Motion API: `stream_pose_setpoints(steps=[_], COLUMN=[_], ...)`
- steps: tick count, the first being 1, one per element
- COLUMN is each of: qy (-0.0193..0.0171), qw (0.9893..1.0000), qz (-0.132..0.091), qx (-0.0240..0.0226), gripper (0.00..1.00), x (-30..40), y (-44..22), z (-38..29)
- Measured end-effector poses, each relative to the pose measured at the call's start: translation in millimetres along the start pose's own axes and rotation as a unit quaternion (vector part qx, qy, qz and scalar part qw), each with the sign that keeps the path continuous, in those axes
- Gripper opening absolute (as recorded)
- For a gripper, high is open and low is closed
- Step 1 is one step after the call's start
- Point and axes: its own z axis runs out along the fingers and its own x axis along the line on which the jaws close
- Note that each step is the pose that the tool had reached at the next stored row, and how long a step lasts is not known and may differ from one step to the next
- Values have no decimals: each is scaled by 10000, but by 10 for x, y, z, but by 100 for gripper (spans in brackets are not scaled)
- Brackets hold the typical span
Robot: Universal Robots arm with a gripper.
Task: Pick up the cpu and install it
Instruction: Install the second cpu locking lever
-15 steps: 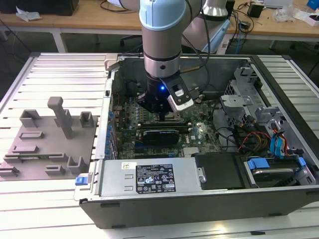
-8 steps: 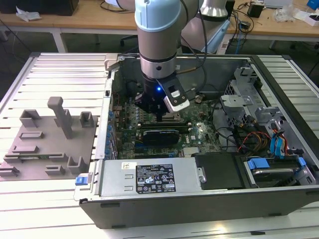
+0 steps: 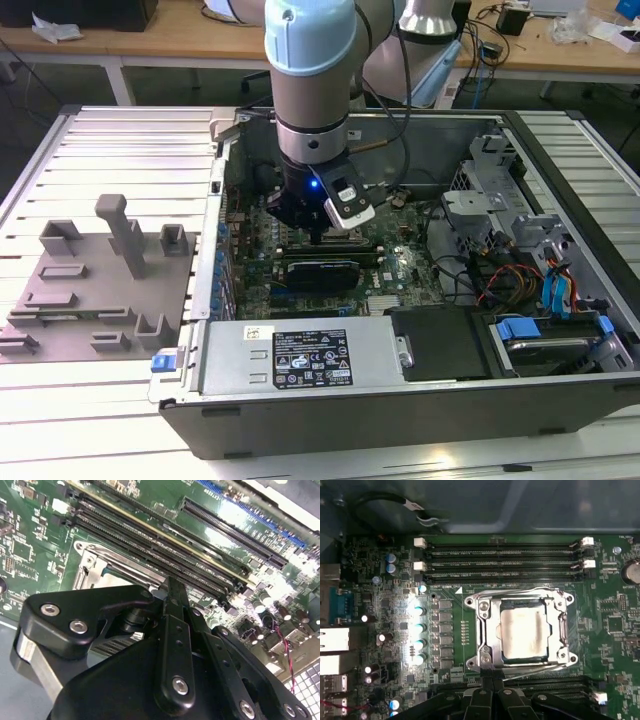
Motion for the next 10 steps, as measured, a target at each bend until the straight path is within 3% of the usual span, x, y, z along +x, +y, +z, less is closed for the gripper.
stream_pose_setpoints(steps=[3,5,10], qy=[-2,2,9], qw=[10000,9999,9998], qz=[-26,-62,-114], qx=[-66,-148,-171], gripper=[11,11,11], x=[39,50,48], y=[-5,-32,-128], z=[16,26,25])
